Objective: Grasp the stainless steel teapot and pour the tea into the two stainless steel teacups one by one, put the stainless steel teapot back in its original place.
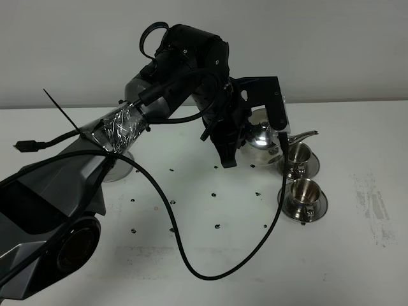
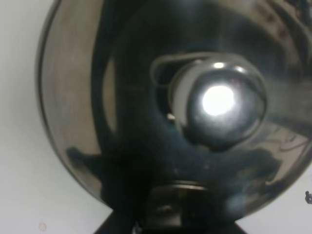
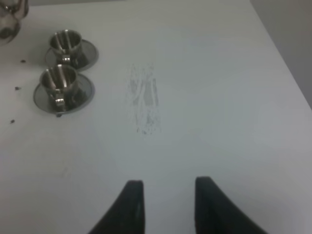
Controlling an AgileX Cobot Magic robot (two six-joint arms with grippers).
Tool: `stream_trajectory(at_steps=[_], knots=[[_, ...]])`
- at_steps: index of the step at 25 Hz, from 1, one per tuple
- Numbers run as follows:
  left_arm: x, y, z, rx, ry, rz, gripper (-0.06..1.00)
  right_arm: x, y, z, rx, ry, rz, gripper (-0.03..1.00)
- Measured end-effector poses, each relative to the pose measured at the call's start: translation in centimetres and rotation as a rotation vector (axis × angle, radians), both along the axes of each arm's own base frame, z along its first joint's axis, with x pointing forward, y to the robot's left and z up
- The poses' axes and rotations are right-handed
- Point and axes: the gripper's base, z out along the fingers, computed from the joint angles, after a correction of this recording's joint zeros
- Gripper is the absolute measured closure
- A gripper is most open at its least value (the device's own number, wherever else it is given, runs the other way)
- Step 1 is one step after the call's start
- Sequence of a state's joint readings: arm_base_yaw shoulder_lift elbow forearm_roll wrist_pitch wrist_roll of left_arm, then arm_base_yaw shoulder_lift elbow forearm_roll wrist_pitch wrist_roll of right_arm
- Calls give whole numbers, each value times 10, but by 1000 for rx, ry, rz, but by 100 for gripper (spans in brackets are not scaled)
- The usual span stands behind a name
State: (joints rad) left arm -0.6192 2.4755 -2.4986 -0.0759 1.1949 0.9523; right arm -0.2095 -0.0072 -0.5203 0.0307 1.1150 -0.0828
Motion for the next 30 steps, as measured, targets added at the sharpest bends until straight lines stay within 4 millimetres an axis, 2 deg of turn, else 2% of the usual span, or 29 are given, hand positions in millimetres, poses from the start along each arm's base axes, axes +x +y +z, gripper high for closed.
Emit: stream_trajectory(at_steps=[8, 13, 21, 30], knots=[[-8, 7, -29, 89, 85, -46, 75, 0, 0, 0, 0, -1, 0, 72], [-13, 11, -22, 104, 80, -84, 75, 0, 0, 0, 0, -1, 0, 72], [-8, 15, -21, 179, -11, -159, 75, 0, 0, 0, 0, -1, 0, 72], [-9, -1, -23, 246, -140, -277, 75, 0, 0, 0, 0, -1, 0, 72]])
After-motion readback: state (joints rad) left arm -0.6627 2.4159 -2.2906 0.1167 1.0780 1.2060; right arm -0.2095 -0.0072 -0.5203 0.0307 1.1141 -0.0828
